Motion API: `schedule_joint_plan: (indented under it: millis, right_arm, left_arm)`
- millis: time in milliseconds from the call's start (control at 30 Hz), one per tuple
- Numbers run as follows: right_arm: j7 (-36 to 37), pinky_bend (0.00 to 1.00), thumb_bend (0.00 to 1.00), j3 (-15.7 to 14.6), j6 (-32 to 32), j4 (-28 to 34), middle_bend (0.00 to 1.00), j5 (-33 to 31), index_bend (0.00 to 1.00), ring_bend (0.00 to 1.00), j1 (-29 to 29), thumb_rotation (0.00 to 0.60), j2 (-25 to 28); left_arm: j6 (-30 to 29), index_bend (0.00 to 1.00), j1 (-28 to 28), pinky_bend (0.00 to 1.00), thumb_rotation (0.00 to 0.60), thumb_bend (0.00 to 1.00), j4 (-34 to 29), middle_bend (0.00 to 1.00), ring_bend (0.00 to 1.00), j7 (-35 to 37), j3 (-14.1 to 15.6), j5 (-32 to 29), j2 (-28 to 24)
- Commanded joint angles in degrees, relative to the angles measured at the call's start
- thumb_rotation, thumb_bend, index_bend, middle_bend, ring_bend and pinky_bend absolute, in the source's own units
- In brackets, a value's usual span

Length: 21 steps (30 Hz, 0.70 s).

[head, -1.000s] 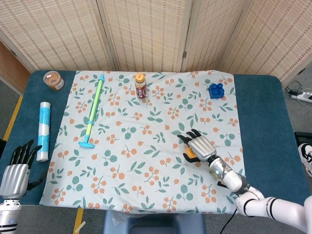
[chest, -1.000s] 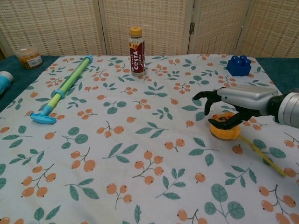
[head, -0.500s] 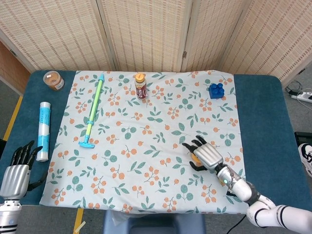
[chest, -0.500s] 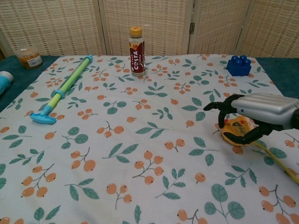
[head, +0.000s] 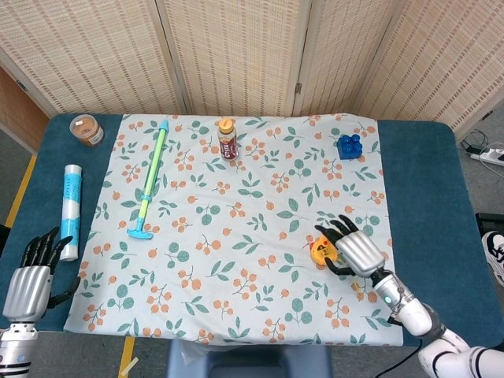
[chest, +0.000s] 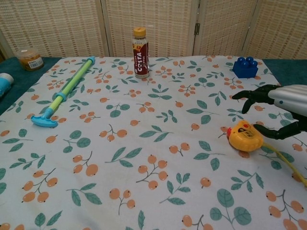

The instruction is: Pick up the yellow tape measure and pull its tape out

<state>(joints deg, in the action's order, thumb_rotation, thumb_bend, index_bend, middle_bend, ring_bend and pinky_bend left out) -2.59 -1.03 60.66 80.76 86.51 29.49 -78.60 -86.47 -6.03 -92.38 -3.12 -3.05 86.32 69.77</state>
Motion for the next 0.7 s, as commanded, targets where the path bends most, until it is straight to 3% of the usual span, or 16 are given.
schedule_joint_plan:
  millis: [33,400,700]
  right_arm:
    - [-0.5,0.0,0.55,0.5,-2.9,0.1,0.31,-2.5,0.1,0.11,0.1,0.35,0.7]
    - [-0.4,0.0,0.55,1.3,-7.2,-2.4,0.31,-2.7,0.07,0.11,3.0,0.35,-3.0]
    - [0.3,0.0,0.55,-1.3,-5.2,1.1,0.31,1.9,0.07,0.11,2.5,0.35,-1.7]
  left_arm:
    - [0.1,0.17,-0.1,0.0,0.6,0.36,0.0,0.02,0.03,0.0,0.0,0.0,0.1]
    - [-0.2,0.17,0.1,0.0,0.6,0.36,-0.1,0.02,0.03,0.0,0.0,0.0,0.0]
    - [-0.5,0.17,0.7,0.0,0.6,0.36,0.6,0.02,0.03,0.6,0.3,-0.1,0.1]
